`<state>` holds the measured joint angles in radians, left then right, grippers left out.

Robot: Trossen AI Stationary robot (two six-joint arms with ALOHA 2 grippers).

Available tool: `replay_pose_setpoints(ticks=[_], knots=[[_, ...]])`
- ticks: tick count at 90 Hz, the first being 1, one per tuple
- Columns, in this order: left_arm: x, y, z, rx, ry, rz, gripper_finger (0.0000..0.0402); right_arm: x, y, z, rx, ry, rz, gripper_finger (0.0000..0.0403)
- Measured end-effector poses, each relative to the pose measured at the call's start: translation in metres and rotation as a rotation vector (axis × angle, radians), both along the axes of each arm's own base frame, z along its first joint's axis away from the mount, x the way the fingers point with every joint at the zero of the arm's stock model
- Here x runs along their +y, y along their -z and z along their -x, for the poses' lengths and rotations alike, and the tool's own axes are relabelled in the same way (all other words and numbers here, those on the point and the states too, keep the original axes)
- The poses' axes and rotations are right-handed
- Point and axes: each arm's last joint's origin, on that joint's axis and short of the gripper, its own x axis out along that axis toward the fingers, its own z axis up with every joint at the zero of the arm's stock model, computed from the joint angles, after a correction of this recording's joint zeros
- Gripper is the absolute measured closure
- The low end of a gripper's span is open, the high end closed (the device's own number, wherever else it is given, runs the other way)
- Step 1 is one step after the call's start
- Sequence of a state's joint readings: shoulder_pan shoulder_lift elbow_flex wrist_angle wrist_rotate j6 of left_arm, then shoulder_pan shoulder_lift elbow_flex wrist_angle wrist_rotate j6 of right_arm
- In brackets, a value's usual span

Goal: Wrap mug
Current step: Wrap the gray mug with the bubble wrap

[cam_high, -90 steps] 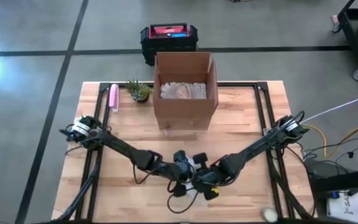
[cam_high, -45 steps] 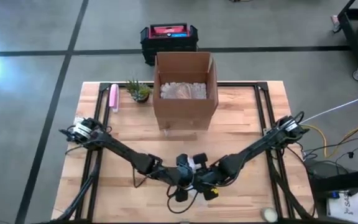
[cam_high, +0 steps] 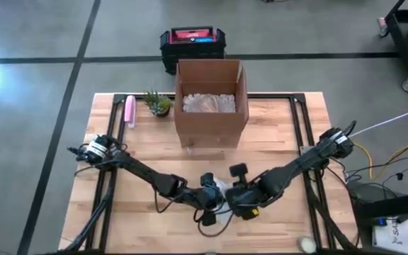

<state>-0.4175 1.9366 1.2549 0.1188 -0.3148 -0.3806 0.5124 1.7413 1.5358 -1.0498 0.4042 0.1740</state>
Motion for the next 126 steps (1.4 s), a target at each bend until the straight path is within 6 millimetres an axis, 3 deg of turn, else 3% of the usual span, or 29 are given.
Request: replay_pose_setpoints(ticks=[7, 13, 19, 29, 43, 59, 81, 91, 104, 126], knots=[[0.000, 0.000, 0.000, 0.001, 0.002, 0.004, 0.0401, -0.006, 0.001, 0.000, -0.021, 0.023, 0.031, 0.0403], [0.000, 0.000, 0.000, 0.002, 0.003, 0.004, 0.0401, -0.006, 0.014, -0.002, -0.003, 0.014, -0.015, 0.0403], [0.000, 0.000, 0.000, 0.002, 0.006, 0.006, 0.0401, -0.001, 0.026, -0.007, -0.023, -0.012, -0.090, 0.0403], [0.000, 0.000, 0.001, 0.006, 0.007, 0.005, 0.0401, 0.013, 0.029, -0.009, -0.082, -0.055, -0.150, 0.0403], [0.000, 0.000, 0.000, 0.005, 0.007, 0.005, 0.0401, 0.011, 0.065, -0.013, 0.012, -0.042, -0.112, 0.0403], [0.000, -0.005, 0.002, 0.004, 0.009, 0.008, 0.0401, 0.010, 0.088, -0.022, 0.047, -0.027, -0.120, 0.0403], [0.001, -0.042, 0.011, -0.015, 0.037, -0.005, 0.0402, 0.013, 0.084, -0.025, 0.016, -0.045, -0.148, 0.0403], [0.002, -0.039, 0.012, 0.001, 0.032, -0.010, 0.0402, 0.016, 0.082, -0.029, -0.013, -0.047, -0.175, 0.0403], [0.003, -0.018, 0.011, 0.085, 0.007, -0.009, 0.0402, 0.020, 0.080, -0.034, -0.073, 0.001, -0.243, 0.0403], [0.002, -0.017, 0.012, 0.101, 0.012, -0.009, 0.0402, 0.020, 0.081, -0.038, -0.090, -0.010, -0.256, 0.0403]])
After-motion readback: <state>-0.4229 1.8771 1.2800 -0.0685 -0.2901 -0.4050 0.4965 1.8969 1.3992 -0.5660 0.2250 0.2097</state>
